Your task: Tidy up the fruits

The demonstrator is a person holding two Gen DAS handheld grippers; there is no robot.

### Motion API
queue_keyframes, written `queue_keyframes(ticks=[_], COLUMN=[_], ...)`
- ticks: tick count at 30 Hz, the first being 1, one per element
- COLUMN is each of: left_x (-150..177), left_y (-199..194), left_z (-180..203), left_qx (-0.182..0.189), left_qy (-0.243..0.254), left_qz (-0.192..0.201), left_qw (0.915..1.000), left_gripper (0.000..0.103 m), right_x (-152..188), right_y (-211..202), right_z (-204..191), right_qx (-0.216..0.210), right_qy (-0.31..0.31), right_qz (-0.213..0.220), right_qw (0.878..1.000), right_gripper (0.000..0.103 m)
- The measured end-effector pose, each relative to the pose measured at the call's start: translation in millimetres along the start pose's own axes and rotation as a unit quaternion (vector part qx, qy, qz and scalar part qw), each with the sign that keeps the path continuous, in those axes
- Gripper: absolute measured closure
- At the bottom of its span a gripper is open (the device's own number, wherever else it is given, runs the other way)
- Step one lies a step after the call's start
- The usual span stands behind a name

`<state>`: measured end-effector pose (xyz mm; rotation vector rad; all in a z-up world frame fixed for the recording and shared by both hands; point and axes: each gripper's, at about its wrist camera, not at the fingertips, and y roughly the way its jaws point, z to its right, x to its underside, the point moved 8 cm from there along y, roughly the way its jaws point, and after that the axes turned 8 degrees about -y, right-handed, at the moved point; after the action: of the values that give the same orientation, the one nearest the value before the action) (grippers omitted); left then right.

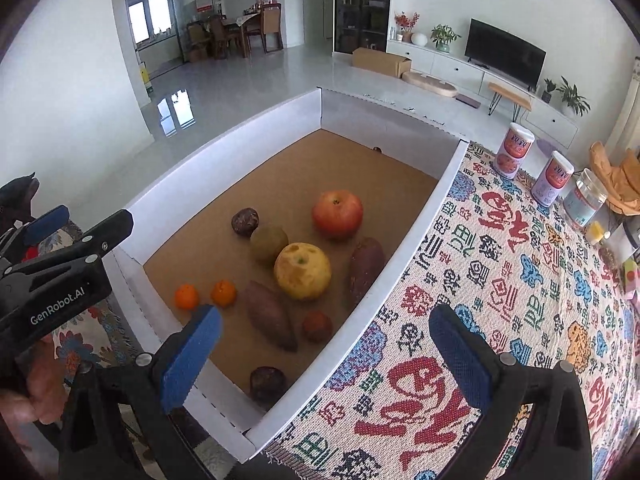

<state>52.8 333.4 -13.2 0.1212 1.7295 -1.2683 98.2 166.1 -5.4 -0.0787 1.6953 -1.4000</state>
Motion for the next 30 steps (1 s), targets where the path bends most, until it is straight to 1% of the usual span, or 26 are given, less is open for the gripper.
queue_keyframes(ticks=[3,7,10,13,15,17,19,22,30], left_x=[-0.1,2.7,4.9,5.4,4.6,3.7,2.2,0.5,1.6], left_y=[0.7,1.7,1.4,-2.8,-5.9,-7.8,-8.0,-8.9,-8.8], left_z=[1.0,1.4,2.6,3.7,4.8,3.7,-0.5,-3.3,0.1], left_qx=[0.011,0.017,0.026,0.028,0.034,0.043,0.039,0.034,0.045], left_qy=[0.005,0.012,0.021,0.029,0.033,0.026,0.019,0.018,0.016], left_qz=[-0.007,-0.034,-0.050,-0.051,-0.050,-0.058,-0.064,-0.061,-0.067], left_qw=[0.9999,0.9992,0.9982,0.9979,0.9976,0.9970,0.9970,0.9974,0.9966], left_gripper=[0.007,0.007,0.004,0.004,0.004,0.004,0.004,0.004,0.004], right_x=[-2.0,-6.3,-4.5,-2.2,-2.2,-4.4,-6.6,-8.8,-8.8], right_y=[0.5,-5.2,-7.0,-8.9,-11.5,-14.4,-17.0,-19.2,-18.6], right_z=[-0.7,-6.8,-10.7,-15.4,-18.8,-22.0,-23.7,-24.5,-18.5], right_qx=[-0.004,-0.020,-0.032,-0.042,-0.042,-0.039,-0.033,-0.024,-0.020], right_qy=[0.006,0.014,0.022,0.025,0.023,0.019,0.014,0.009,0.015], right_qz=[-0.003,-0.007,-0.021,-0.033,-0.037,-0.038,-0.040,-0.041,-0.045], right_qw=[1.000,1.000,0.999,0.998,0.998,0.998,0.999,0.999,0.999], right_gripper=[0.000,0.000,0.000,0.000,0.000,0.001,0.001,0.001,0.000])
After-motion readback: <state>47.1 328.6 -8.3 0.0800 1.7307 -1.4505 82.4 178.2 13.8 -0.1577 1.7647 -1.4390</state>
